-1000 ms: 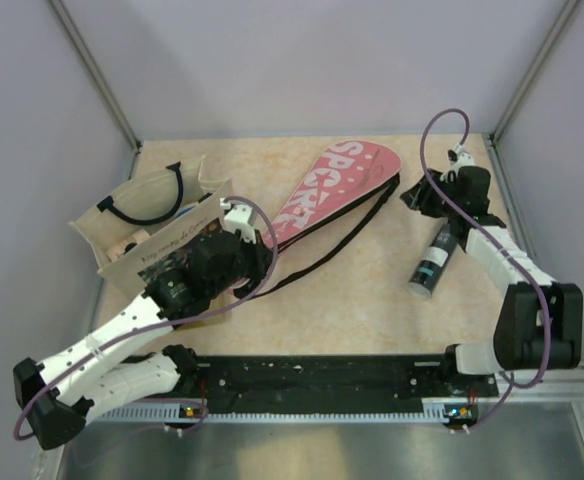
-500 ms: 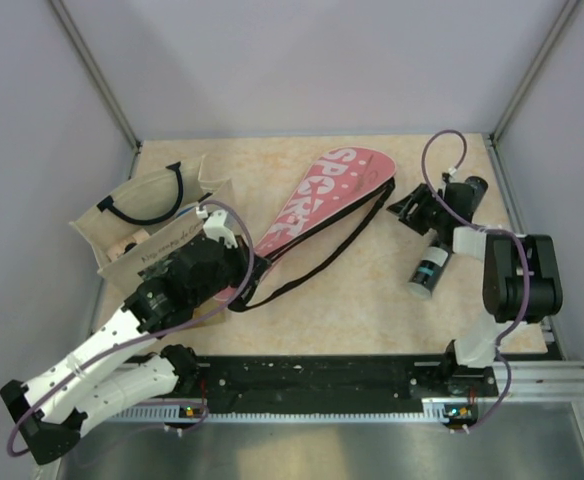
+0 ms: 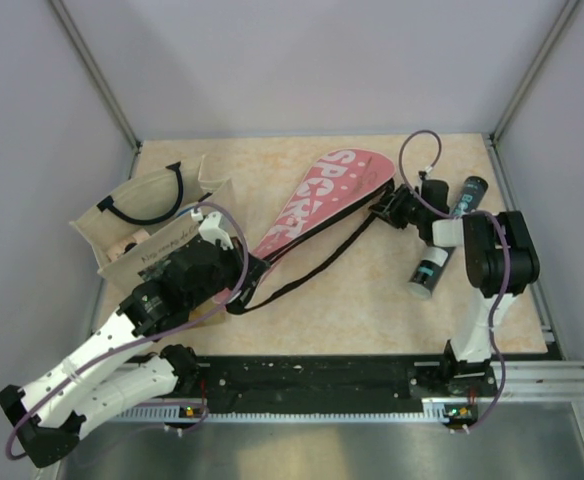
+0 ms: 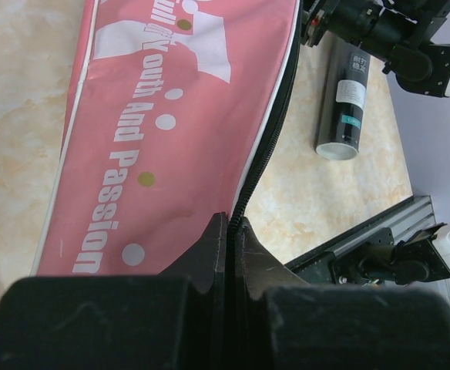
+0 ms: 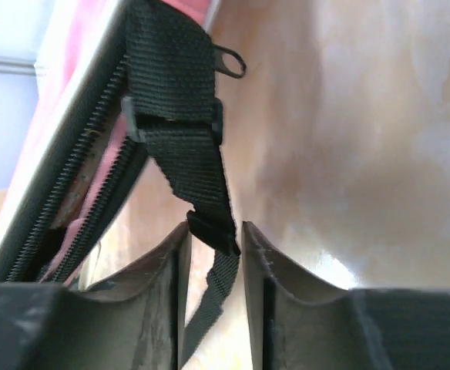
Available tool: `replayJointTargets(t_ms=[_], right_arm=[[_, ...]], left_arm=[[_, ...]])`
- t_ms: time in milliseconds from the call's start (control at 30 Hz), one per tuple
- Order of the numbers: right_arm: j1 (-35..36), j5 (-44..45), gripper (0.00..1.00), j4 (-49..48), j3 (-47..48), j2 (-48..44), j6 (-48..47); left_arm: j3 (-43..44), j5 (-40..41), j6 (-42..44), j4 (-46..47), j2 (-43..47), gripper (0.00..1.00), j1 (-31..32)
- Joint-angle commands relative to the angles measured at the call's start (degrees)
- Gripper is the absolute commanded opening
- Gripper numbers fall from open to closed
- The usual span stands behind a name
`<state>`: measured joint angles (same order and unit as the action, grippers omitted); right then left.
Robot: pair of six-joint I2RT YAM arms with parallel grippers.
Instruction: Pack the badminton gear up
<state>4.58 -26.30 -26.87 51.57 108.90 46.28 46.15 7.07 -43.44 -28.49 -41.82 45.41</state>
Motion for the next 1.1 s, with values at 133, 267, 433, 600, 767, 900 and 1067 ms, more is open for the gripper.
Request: replayJointTargets(t_ms=[133, 267, 433, 600, 767, 900, 1067], right_arm=[[0.3, -1.4, 0.0, -5.0, -0.9, -8.7, 3.5], [0.3, -4.1, 0.0, -9.1, 0.2, -11.7, 7.0], [0.4, -6.2, 0.0, -14.3, 2.4, -11.7, 12.7], [0.6, -8.2, 0.03, -18.3, 3.9, -10.6, 17.6], [0.9, -8.9, 0.06, -23.8, 3.2, -11.3, 23.4], [1.7, -8.2, 0.13, -21.4, 4.2, -12.1, 23.8], [3.4, -5.6, 0.15, -20.3, 2.3, -12.7, 24.7]], left_arm=[[1.1, 3.1, 1.3, 0.2, 0.5, 0.0, -0.2], [-0.7, 2.4, 1.2, 0.6, 0.2, 0.0, -0.2], [-2.0, 2.6, 1.3, 0.6, 0.5, 0.0, -0.3], [-2.4, 1.7, 1.3, 1.0, -0.4, 0.0, -0.2], [-2.4, 1.2, 1.2, 1.3, -1.5, 0.0, -0.2], [-3.1, 0.4, 1.0, 1.7, -1.2, 0.0, -0.3], [-4.9, -1.4, 0.8, 4.3, 0.2, 0.0, -0.3]])
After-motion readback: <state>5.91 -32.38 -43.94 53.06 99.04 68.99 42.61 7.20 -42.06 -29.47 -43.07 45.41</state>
